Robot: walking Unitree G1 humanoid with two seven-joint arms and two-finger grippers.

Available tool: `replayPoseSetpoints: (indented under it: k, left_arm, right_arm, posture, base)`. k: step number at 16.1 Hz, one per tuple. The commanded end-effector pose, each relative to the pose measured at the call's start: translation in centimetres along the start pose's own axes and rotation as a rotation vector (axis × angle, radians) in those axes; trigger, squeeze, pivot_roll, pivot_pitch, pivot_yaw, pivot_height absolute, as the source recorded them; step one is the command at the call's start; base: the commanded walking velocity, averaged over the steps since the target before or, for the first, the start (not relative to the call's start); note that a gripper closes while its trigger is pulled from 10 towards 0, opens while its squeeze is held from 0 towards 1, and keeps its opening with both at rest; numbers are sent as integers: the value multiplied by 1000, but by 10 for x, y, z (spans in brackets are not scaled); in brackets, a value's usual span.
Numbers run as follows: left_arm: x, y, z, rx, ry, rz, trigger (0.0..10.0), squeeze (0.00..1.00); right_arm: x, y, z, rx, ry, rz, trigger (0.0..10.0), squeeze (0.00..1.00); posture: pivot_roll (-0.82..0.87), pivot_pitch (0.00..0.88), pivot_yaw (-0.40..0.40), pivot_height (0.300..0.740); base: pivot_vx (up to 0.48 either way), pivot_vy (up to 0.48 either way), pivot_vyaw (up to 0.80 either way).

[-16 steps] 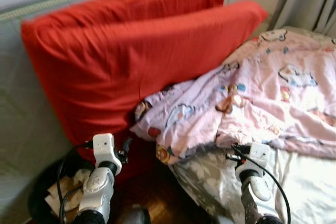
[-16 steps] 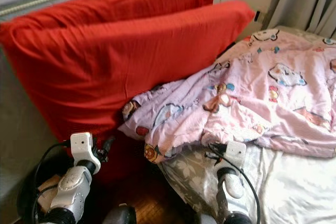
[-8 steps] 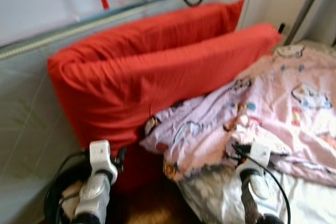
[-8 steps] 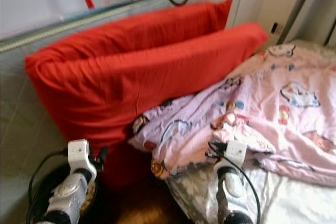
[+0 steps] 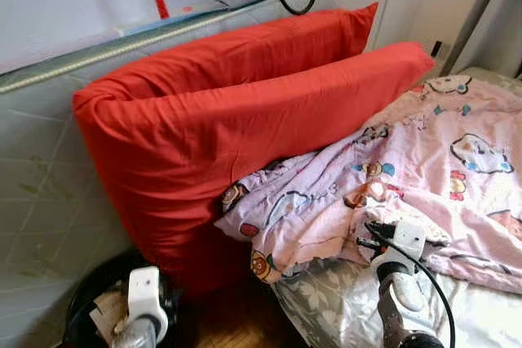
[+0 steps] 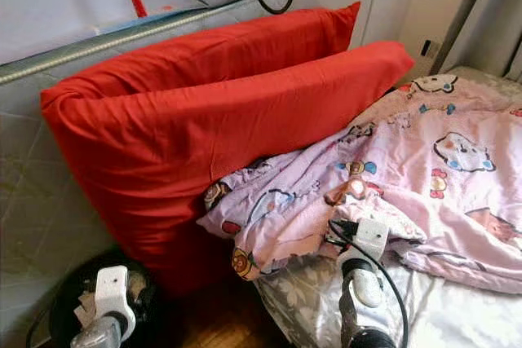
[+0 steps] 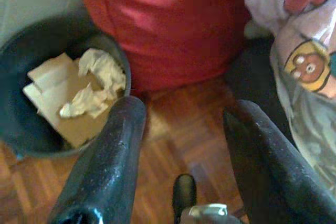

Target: Clean up the room

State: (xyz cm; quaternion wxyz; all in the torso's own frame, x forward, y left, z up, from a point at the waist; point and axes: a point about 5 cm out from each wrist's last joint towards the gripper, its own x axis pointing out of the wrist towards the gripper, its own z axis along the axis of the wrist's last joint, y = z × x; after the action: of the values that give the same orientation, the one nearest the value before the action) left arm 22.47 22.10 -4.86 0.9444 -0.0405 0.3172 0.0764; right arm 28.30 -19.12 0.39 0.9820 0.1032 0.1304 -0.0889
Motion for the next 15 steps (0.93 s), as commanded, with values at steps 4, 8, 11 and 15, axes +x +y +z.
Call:
replayPoseSetpoints:
  k: [4,8,11,15]
  left_arm:
    - [-11,9,-29,3,110,25,10000,0]
    - [-14,8,-40,0,149,33,10000,0]
    - [-16,8,-45,-1,168,31,10000,0]
    - [-19,9,-50,14,190,17,10000,0]
  right_arm:
    - [-3,7,-5,6,4,18,10000,0]
    - [-2,5,1,-3,-36,-5,10000,0]
    - [1,2,13,-52,-102,-8,10000,0]
    - [-1,-3,11,-69,-103,-20,10000,0]
  posture:
    - [58,23,15,740]
    - [55,14,21,740]
    - [46,5,24,740]
    - [48,0,25,740]
  base:
    - [0,0,0]
    - [-180,0,0]
    - [-160,0,0]
    - [-180,0,0]
